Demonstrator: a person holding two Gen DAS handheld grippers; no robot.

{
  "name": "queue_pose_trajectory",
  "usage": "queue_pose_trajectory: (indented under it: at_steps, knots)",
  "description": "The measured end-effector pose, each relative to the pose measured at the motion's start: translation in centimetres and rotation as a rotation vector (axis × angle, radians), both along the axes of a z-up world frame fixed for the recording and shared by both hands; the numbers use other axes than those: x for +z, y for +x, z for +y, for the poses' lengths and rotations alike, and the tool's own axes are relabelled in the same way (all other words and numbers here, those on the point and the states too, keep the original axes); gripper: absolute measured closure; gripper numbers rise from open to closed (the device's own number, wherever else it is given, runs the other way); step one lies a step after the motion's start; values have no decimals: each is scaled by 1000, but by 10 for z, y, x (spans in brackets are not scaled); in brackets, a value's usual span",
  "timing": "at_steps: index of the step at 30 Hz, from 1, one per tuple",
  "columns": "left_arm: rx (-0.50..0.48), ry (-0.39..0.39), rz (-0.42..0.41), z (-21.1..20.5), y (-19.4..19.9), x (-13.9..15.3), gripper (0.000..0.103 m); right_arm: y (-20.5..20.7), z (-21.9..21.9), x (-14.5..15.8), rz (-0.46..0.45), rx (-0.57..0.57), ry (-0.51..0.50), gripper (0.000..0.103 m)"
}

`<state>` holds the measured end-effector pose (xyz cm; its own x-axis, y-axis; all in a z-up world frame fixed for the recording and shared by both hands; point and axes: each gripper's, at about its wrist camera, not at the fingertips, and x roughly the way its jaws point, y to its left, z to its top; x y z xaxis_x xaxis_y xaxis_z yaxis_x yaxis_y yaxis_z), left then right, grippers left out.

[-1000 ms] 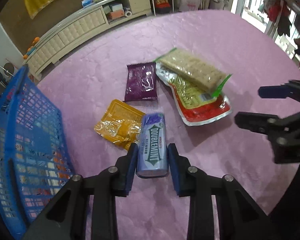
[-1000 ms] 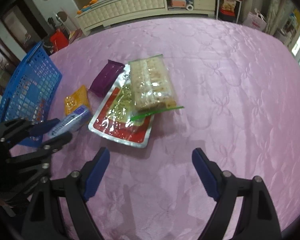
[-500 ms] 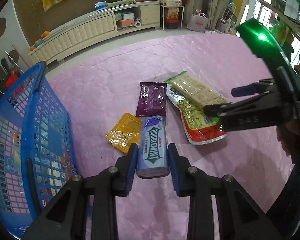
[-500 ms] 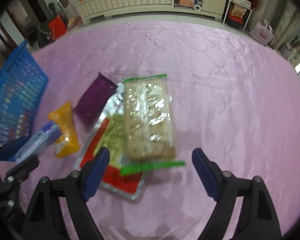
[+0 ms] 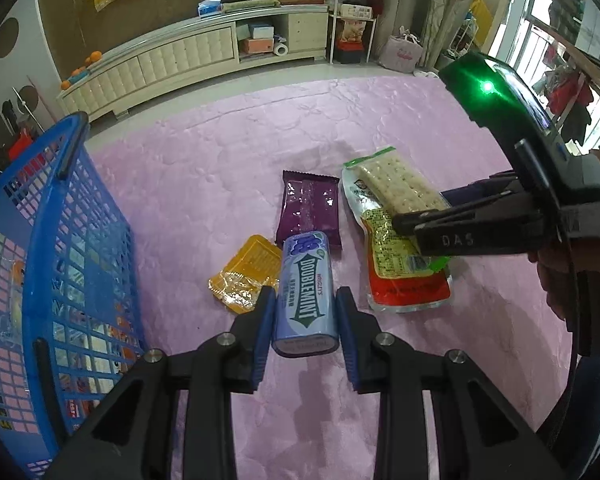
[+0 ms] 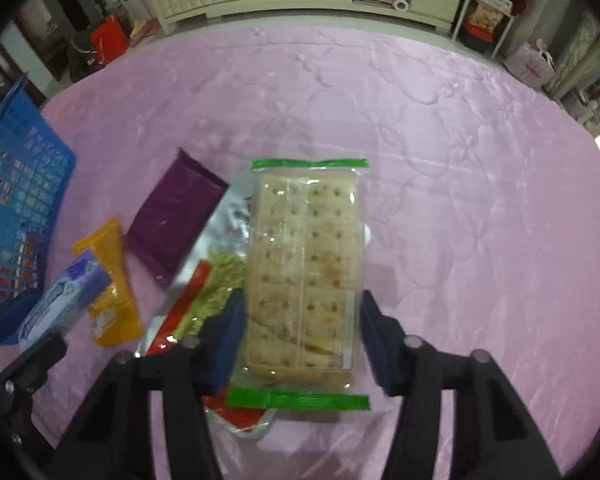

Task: Organize snacks
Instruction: 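Carry the gum pack and cracker pack over the blue basket with both tools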

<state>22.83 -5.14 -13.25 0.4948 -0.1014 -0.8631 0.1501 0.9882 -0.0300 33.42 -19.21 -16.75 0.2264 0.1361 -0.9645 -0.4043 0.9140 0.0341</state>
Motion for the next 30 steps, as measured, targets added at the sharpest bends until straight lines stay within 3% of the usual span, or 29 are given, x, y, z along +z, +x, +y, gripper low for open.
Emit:
queue_pose_trajectory:
  at_steps: [9, 17, 21, 27, 30]
  knots:
    - [14, -8, -30, -1, -32, 19, 74, -40, -13, 16, 33, 5, 72, 44]
    - [13, -11, -100, -2, -72, 54, 74, -89, -11, 70, -28, 42, 145, 44]
    - [-9, -22, -183, 1, -93, 86, 74, -108, -3, 105, -85, 61, 184, 44]
    - [3, 9, -272, 24, -117, 127, 74, -127, 9, 146, -159, 81, 246, 44]
    - [11, -12, -312, 42, -130, 141, 74, -138, 29, 160, -180, 99, 291, 44]
